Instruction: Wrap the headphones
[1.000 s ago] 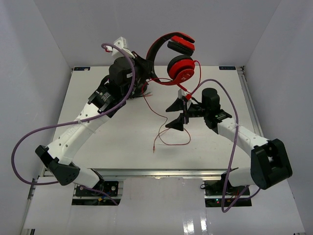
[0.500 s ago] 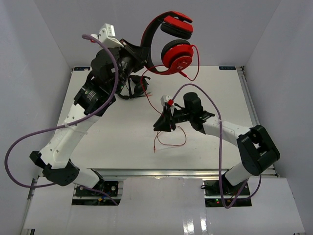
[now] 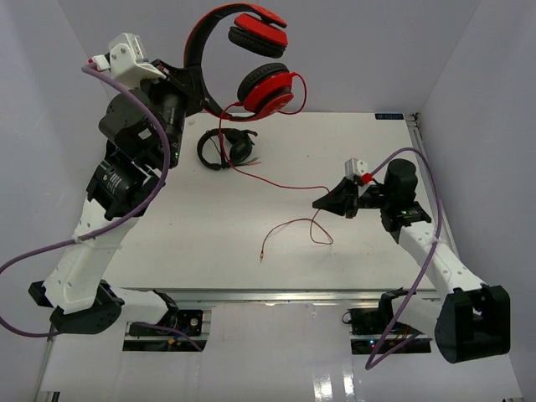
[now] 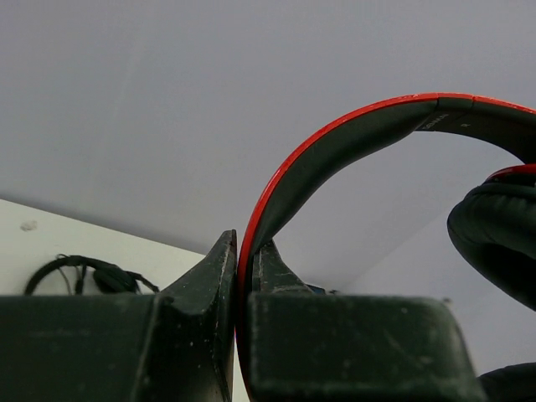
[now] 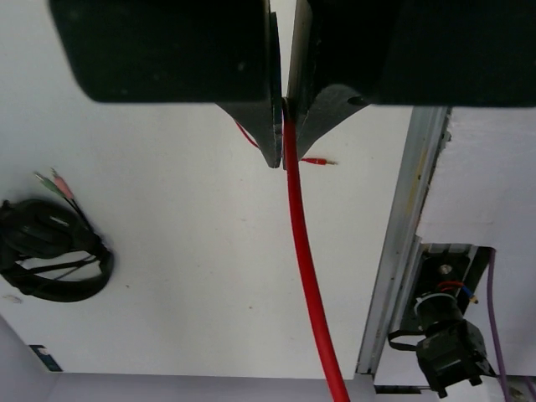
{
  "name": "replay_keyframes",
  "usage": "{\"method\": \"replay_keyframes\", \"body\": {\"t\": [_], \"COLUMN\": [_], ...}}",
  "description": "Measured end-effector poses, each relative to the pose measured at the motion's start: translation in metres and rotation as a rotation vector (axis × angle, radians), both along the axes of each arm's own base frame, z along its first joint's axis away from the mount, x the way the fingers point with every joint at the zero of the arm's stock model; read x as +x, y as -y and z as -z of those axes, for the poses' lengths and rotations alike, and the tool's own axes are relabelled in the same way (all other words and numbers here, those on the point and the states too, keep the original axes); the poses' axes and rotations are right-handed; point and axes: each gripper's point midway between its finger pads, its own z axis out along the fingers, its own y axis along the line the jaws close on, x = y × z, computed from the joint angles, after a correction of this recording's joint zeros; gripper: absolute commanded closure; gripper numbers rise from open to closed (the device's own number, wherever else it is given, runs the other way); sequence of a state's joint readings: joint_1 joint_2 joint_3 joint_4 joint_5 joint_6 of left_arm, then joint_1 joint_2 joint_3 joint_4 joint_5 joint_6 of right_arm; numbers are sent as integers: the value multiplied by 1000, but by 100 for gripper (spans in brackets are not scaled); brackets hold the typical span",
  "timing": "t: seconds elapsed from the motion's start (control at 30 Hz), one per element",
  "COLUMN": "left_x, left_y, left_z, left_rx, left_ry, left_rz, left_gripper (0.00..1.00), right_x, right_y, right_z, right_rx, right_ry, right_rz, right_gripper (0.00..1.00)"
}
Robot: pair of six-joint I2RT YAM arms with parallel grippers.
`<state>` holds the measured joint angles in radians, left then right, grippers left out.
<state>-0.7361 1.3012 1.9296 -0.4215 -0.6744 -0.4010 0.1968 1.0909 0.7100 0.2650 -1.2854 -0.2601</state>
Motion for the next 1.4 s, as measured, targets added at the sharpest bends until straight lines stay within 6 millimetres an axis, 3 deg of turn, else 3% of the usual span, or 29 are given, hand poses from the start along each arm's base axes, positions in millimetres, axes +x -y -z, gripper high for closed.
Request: {"method": "replay_keyframes", "body": {"t": [0.13,0.27,0.47,0.57,0.63,0.73,0.87,0.97,1.07,1.23,1.4], "left_x": [11,23,13,-11,-31,-66,-106,-117,-112,-94,-62], "left_y": [1,15,32,47,51,49,42,42,48,62,76], "left_z": [23,39,35,30,36,70,162,230,275,307,328], "left_rx": [94,156,183,211,252,349,533,638,746,870,968], "left_ry": [-40,-72,-60,-25,-12,-43,-156,-271,-356,-404,-452], "left_rz": [-42,-27,101,265,363,496,660,737,788,834,807], "left_gripper": [100,100,100,100,100,100,100,100,100,100,100], "right_x": [-5,0,49,83,101,117,118,112,103,80,45], "right_y": [16,22,42,57,68,77,76,72,68,56,23], "right_z": [-7,0,40,52,48,22,-15,-34,-52,-80,-94], "right_rx": [6,-26,-147,-196,-207,-192,-161,-150,-142,-109,-84], "right_ry": [1,-1,-103,-188,-216,-183,-108,-79,-51,-21,-41], "right_rz": [19,75,314,438,510,573,588,566,523,415,256], "right_gripper": [92,92,92,92,92,92,92,92,92,92,92]}}
